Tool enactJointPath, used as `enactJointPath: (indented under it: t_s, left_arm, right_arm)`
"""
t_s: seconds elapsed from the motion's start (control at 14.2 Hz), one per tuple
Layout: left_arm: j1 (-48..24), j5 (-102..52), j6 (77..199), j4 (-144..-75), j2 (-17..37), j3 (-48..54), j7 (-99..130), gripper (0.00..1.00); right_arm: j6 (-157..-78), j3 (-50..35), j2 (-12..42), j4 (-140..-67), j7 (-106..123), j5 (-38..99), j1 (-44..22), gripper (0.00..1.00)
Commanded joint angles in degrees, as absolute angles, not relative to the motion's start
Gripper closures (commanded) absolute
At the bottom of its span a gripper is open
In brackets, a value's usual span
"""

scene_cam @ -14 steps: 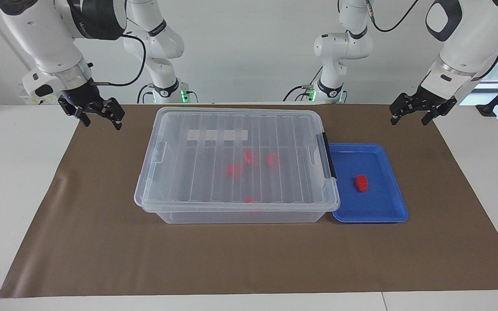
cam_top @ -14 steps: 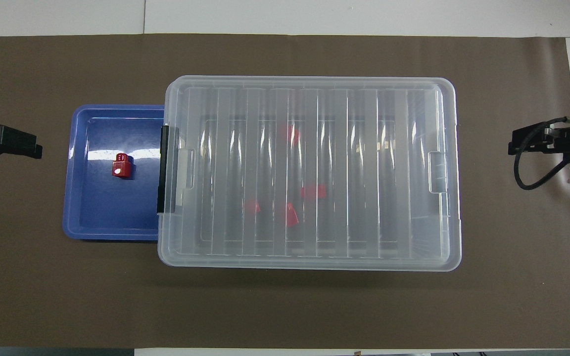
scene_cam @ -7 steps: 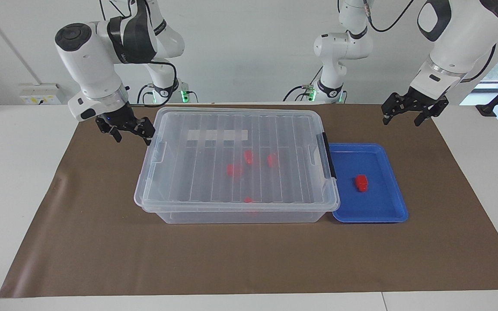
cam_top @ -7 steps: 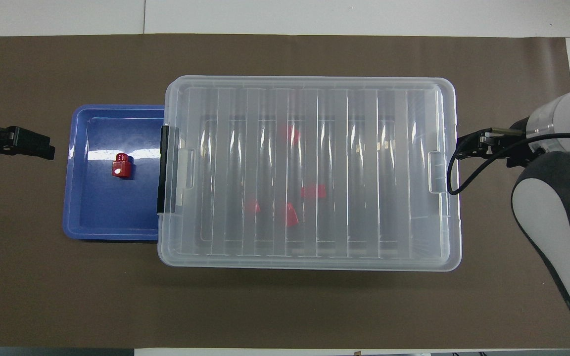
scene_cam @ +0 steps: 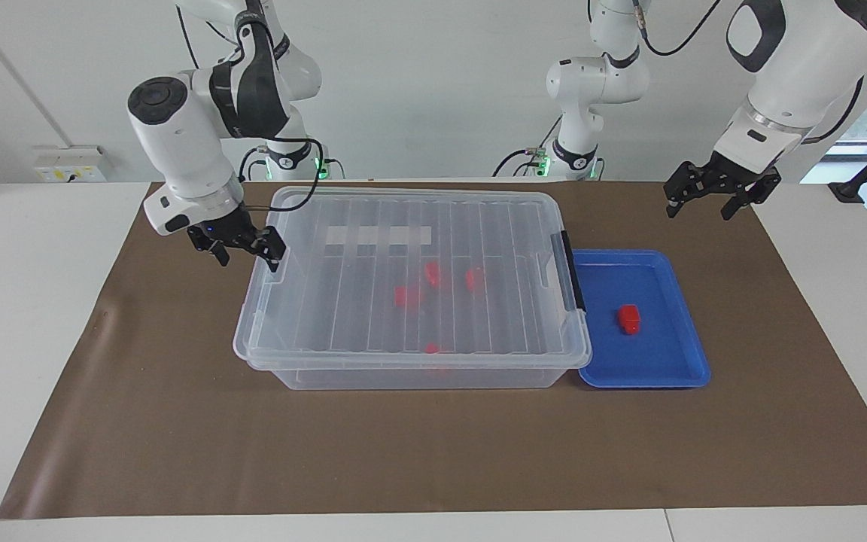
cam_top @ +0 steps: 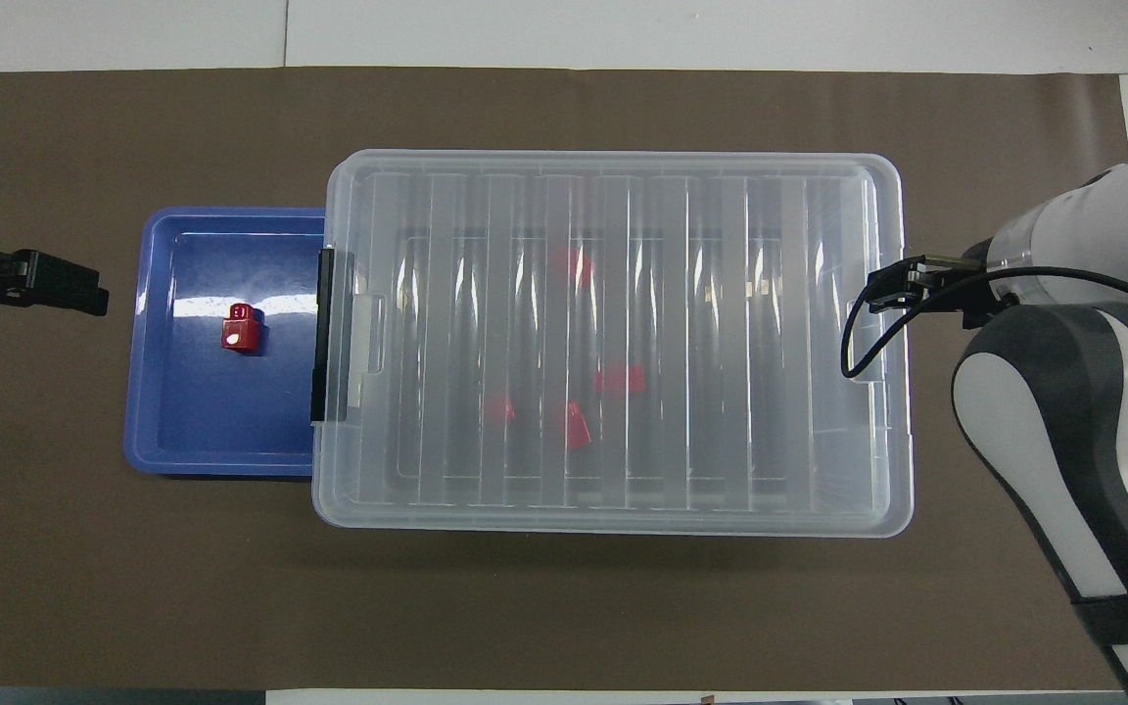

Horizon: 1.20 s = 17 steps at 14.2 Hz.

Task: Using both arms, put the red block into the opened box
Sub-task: 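Reach the right gripper to the lid edge while the left gripper nears the block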

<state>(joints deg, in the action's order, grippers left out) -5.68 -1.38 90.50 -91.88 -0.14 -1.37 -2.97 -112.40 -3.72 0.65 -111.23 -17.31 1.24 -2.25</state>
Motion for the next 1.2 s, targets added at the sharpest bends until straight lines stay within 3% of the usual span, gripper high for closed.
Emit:
enactJointPath:
  t_s: [0.0,0.56,1.13]
  left_arm:
    - [-6.1,-0.5,93.3,-93.4,-1.2,-1.4,-3.0,0.00]
    - [-6.2,-0.5,99.5,-97.5,-1.1,-1.3,-3.2,0.00]
    - [-7.6,-0.5,115.6,-112.7,-1.4,-1.2,-3.3,0.00]
  right_arm:
    - [-114.3,-3.6,0.0,-113.5,-18.1,2.3,-2.2,0.00]
    - [-114.3,-3.5,-0.9,-116.2,-10.6,2.3,-0.4,0.00]
    - [-115.1,-3.5,-0.8,-117.0,-3.4,1.8,3.9,0.00]
